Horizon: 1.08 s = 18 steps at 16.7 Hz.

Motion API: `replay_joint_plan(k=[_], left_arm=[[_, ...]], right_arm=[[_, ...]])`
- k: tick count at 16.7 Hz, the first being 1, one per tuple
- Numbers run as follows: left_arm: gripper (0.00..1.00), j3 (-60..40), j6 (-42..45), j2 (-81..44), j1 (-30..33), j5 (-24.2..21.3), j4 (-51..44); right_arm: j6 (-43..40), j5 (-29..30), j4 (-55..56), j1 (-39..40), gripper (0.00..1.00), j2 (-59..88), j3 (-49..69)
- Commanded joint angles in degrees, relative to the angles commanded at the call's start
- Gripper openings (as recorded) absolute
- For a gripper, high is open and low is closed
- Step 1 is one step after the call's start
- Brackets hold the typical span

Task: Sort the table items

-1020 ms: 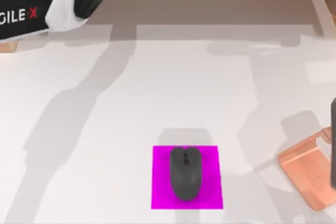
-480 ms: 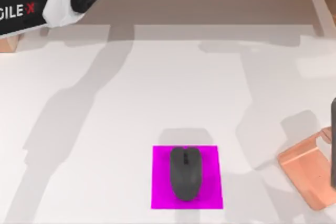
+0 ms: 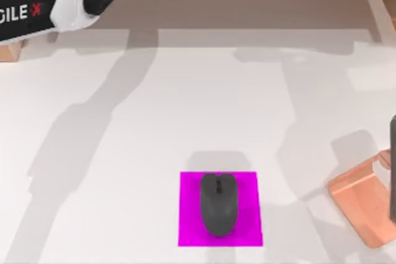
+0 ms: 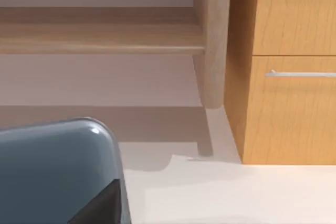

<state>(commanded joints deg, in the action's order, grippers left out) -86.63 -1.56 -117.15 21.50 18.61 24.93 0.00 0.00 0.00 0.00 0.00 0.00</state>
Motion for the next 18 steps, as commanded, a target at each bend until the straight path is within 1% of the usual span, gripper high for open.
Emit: replay_joint_plan(k=[2,15,16,18], left_arm=[[0.0,0.0,0.0,0.0,0.0,0.0,0.0],[0.98,0.0,0.0,0.0,0.0,0.0,0.0],[1.0,0.0,0.0,0.0,0.0,0.0,0.0],[1.0,0.0,0.0,0.0,0.0,0.0,0.0]], right_arm=[[0.0,0.0,0.0,0.0,1.0,0.0,0.0],[0.0,0.0,0.0,0.0,1.0,0.0,0.0],[0.0,0.0,0.0,0.0,1.0,0.0,0.0],[0.0,0.0,0.0,0.0,1.0,0.0,0.0]])
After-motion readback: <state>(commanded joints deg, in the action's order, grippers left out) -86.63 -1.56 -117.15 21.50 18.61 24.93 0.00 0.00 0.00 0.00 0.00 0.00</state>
